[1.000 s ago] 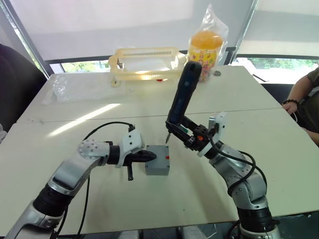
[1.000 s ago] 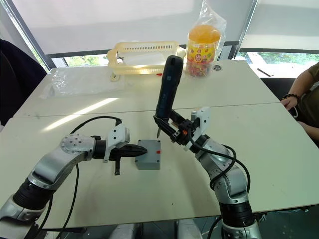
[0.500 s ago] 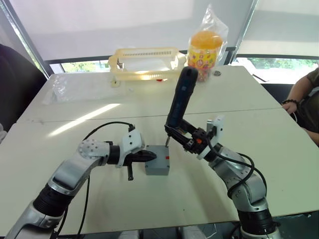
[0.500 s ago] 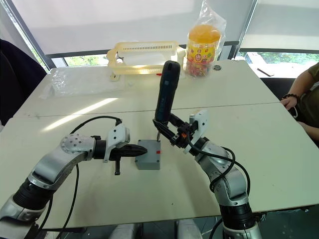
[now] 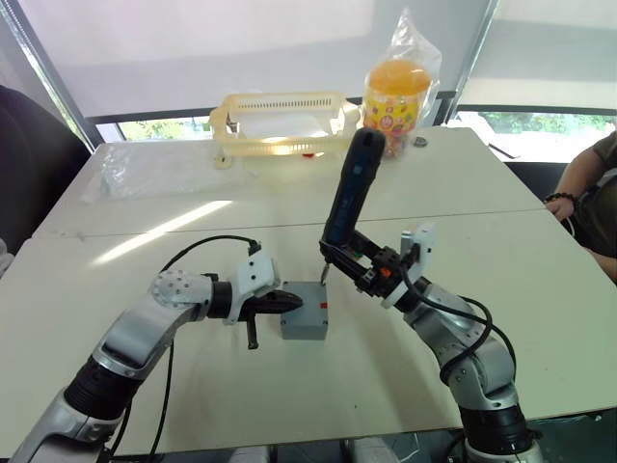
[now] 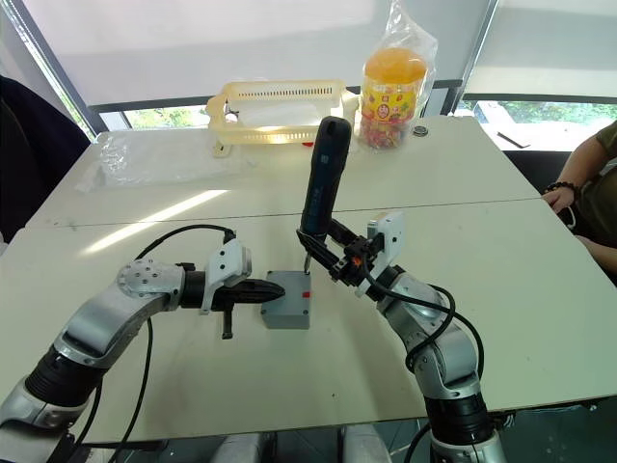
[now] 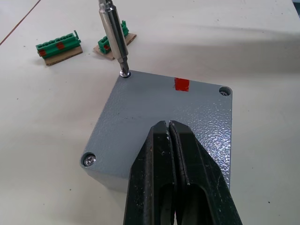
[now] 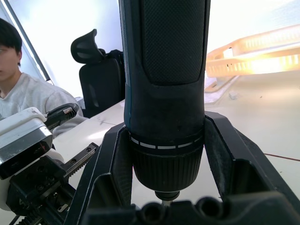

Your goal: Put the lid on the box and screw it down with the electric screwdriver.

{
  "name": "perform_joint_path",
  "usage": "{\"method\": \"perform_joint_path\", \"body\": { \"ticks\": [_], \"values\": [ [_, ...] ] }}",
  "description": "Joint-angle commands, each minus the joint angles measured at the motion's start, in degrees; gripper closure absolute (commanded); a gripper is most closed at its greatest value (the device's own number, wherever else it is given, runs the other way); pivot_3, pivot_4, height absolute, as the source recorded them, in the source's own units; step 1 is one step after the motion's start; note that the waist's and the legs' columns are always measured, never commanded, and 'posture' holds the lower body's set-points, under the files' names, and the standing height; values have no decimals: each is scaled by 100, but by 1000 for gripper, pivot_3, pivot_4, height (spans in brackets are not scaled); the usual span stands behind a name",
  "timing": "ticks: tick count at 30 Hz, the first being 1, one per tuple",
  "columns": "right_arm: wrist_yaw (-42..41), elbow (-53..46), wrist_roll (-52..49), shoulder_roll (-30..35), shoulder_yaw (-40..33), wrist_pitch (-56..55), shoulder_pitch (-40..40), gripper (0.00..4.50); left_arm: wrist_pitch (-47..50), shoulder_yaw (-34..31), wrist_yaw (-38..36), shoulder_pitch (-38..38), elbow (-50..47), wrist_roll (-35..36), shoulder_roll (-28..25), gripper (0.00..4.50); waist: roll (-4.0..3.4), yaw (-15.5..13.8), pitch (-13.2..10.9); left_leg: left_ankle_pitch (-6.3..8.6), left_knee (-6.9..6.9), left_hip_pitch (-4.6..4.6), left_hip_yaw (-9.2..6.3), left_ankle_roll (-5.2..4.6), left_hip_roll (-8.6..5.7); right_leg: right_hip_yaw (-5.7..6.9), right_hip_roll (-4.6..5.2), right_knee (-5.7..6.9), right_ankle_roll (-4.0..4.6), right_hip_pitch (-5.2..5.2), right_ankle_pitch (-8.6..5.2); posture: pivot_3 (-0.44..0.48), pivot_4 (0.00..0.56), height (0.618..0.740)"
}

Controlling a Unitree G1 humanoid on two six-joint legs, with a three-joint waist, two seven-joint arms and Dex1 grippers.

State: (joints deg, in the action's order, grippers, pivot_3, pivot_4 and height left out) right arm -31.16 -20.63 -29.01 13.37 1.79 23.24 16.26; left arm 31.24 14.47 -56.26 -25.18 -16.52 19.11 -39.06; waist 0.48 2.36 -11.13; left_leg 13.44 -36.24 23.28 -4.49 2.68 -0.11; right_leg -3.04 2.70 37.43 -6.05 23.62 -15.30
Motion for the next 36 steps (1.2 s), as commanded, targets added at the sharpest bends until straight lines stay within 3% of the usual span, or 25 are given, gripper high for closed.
{"method": "perform_joint_path", "body": {
  "ticks": [1,20,36],
  "values": [
    [-40,-259,-44,-25,-61,-262,86,2725,108,63,23,18,-11,-112,-8,4500,0,0,0,0,0,0,0,0,0,0,0,0,0,0,0,0,150,740],
    [-99,-27,108,-11,-33,-410,85,2725,172,43,50,-3,-32,-116,1,4500,0,-2,0,0,0,-1,0,0,0,0,0,0,0,-1,0,0,150,740],
    [-361,339,999,452,582,-688,30,2725,181,42,62,-25,-9,-158,40,4500,6,3,7,0,5,-46,1,0,0,0,-1,-2,1,-43,-2,0,150,740]
  ]
}}
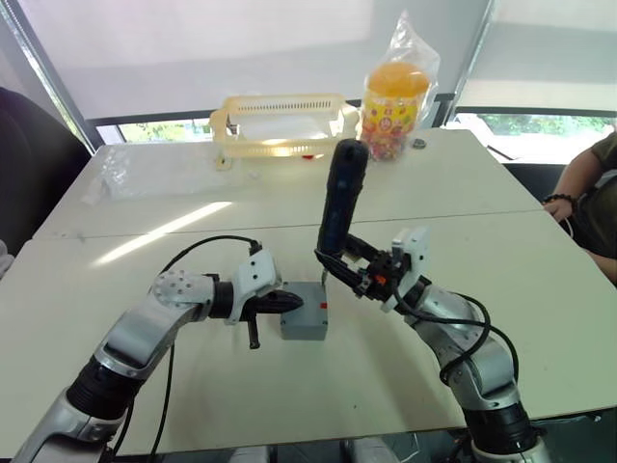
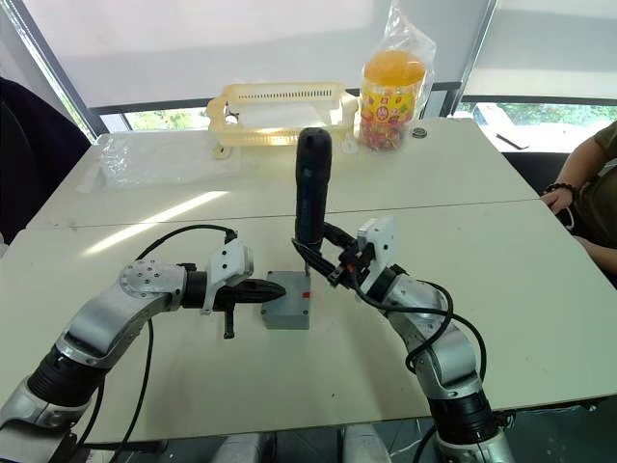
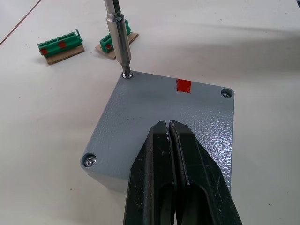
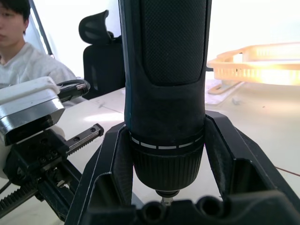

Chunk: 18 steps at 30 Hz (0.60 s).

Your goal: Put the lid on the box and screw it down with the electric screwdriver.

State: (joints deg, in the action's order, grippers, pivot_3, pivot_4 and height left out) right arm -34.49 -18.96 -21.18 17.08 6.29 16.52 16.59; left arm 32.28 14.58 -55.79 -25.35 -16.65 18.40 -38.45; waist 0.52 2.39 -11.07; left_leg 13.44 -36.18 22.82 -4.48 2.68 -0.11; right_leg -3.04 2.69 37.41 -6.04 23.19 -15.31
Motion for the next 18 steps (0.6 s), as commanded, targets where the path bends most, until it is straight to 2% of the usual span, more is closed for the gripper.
{"method": "perform_joint_path", "body": {
  "ticks": [1,6,18],
  "values": [
    [-32,206,254,81,151,-44,12,2725,82,34,19,-3,-2,-94,-15,4500,2,-1,2,0,0,-5,0,0,0,0,0,0,0,-5,0,0,150,740],
    [-13,318,418,93,251,-56,-12,2725,59,128,1,51,-28,-218,-49,4500,8,-1,12,1,10,-40,0,0,0,0,0,-11,2,-42,-2,0,150,740],
    [-53,466,655,119,513,-152,-255,2725,42,157,-14,103,-22,-323,-28,4500,13,-2,59,1,11,-47,-1,-1,1,1,0,-16,4,-51,-4,0,150,740]
  ]
}}
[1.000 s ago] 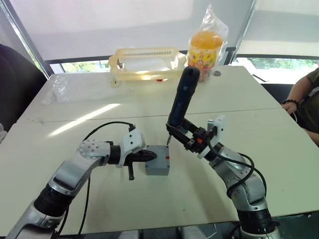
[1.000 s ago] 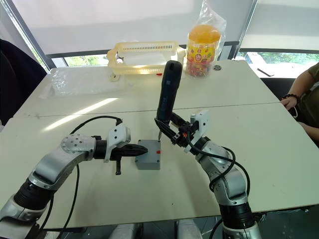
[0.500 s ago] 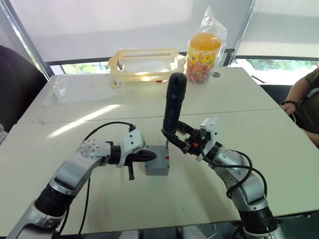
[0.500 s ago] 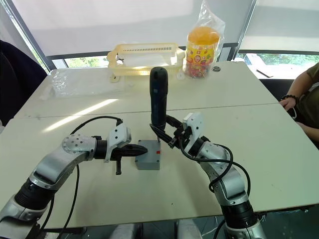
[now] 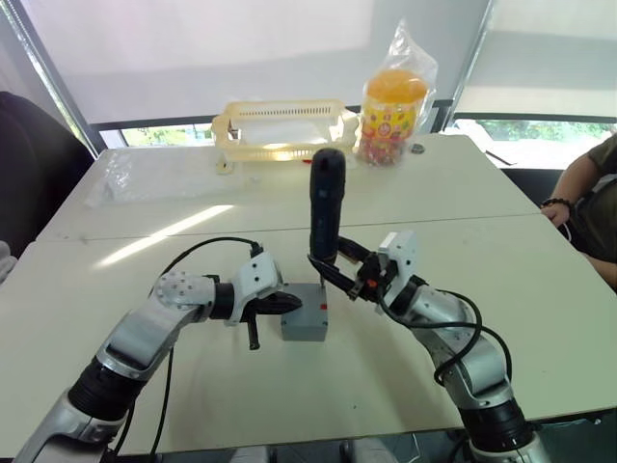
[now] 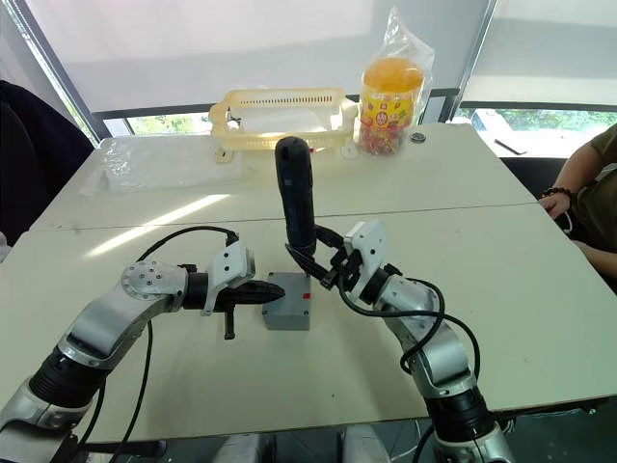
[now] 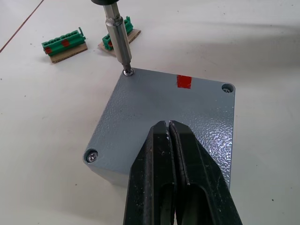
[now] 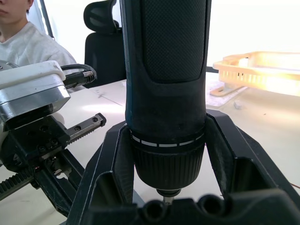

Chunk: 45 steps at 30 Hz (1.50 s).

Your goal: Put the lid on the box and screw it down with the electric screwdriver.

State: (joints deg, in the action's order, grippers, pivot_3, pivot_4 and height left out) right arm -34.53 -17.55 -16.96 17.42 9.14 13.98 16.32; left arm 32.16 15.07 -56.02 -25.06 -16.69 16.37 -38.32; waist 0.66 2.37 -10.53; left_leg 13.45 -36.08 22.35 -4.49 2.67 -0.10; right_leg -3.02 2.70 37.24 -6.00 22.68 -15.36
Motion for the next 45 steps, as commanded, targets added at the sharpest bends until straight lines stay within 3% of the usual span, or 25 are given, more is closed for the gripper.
{"method": "perform_joint_path", "body": {
  "ticks": [1,45],
  "values": [
    [-45,356,268,72,248,45,-251,2725,57,106,12,81,-25,-122,-39,4500,-1,0,12,0,0,0,0,0,0,0,0,0,0,0,0,0,150,740],
    [2,1038,290,-55,176,-235,-398,2725,91,134,-11,200,-28,-280,-13,4500,30,-8,112,5,51,-92,0,-2,2,-1,12,-19,54,-74,-70,0,150,740]
  ]
}}
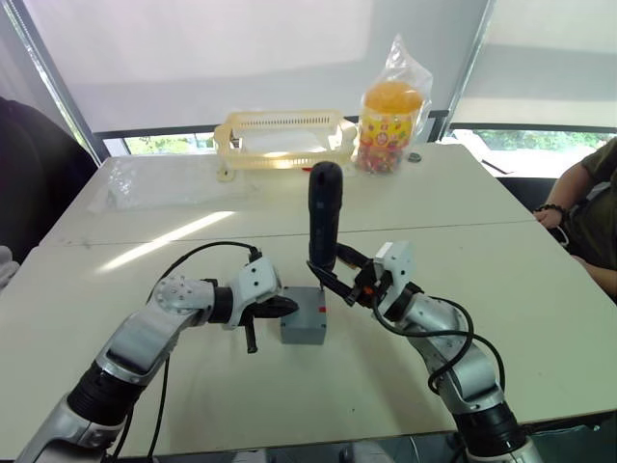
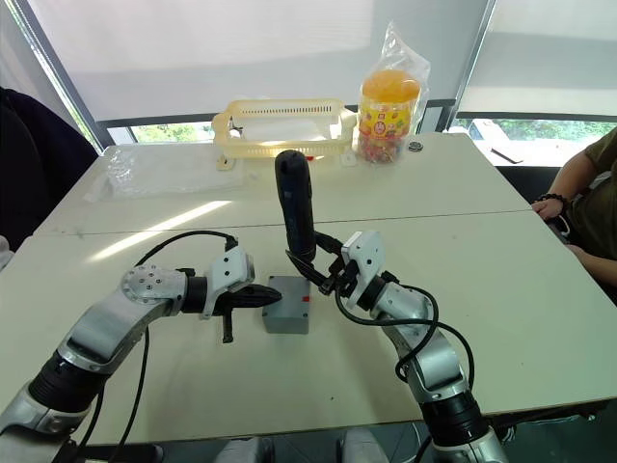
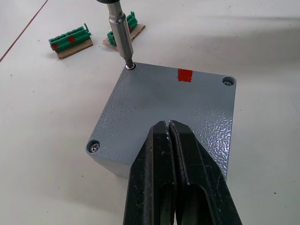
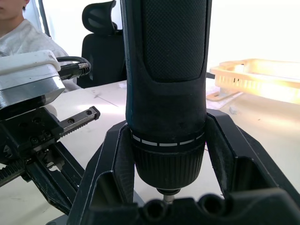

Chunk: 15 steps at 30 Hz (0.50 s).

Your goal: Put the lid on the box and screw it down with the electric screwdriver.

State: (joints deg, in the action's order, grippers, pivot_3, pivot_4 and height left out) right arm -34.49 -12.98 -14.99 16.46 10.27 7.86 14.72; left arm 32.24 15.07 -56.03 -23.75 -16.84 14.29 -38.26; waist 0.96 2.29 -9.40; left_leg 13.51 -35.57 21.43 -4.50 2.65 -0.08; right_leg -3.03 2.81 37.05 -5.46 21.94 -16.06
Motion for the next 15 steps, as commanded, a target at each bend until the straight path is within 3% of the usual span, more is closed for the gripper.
{"method": "perform_joint_path", "body": {
  "ticks": [1,15],
  "values": [
    [-1,567,87,40,54,371,-234,2725,91,150,-14,83,-19,-67,-13,4500,0,-1,0,0,0,0,0,0,0,0,0,0,0,0,0,0,150,740],
    [4,411,27,66,64,364,-291,2725,101,227,-35,145,-11,-97,4,4500,0,-14,0,0,16,0,-14,1,1,0,9,-11,-2,2,-5,0,150,740]
  ]
}}
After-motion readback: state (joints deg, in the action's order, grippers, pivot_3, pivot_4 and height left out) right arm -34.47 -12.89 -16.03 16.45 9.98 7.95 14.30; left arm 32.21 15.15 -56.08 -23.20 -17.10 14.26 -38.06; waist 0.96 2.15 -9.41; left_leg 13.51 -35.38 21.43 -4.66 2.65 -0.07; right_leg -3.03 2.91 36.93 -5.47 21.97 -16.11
